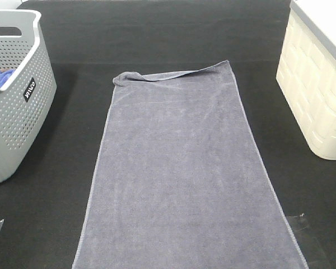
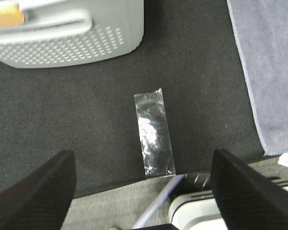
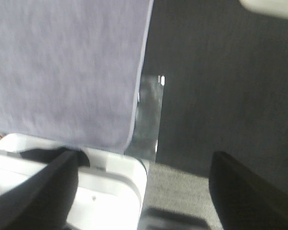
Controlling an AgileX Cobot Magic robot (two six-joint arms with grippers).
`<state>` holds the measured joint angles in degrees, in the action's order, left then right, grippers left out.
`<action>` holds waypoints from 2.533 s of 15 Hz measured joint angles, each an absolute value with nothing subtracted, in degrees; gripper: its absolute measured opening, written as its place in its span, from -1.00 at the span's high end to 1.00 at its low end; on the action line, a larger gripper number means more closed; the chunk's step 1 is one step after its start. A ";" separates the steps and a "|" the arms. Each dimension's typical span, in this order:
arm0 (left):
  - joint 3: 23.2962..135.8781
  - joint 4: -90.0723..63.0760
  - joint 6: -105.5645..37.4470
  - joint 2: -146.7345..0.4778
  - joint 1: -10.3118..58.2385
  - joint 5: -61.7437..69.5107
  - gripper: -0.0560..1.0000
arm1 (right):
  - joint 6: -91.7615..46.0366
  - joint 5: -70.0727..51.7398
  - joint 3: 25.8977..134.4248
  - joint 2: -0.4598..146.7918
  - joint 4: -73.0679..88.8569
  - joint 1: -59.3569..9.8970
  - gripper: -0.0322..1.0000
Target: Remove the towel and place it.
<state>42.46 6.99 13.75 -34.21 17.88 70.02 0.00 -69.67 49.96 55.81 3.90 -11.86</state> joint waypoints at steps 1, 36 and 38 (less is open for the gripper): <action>39.88 6.93 13.12 -28.88 17.88 70.07 -0.50 | 0.00 -69.67 45.55 51.68 3.90 -11.86 -0.45; 29.34 -1.20 -7.28 -1.38 1.32 60.22 -0.50 | -5.79 -61.19 28.93 6.30 4.53 1.72 -0.45; 29.34 -1.03 -7.28 0.23 1.20 60.22 -0.50 | -5.79 -61.13 28.76 3.27 4.58 1.95 -0.45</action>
<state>29.34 -1.03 -7.28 0.23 1.20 60.22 -5.79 -61.13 28.76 3.27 4.58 1.95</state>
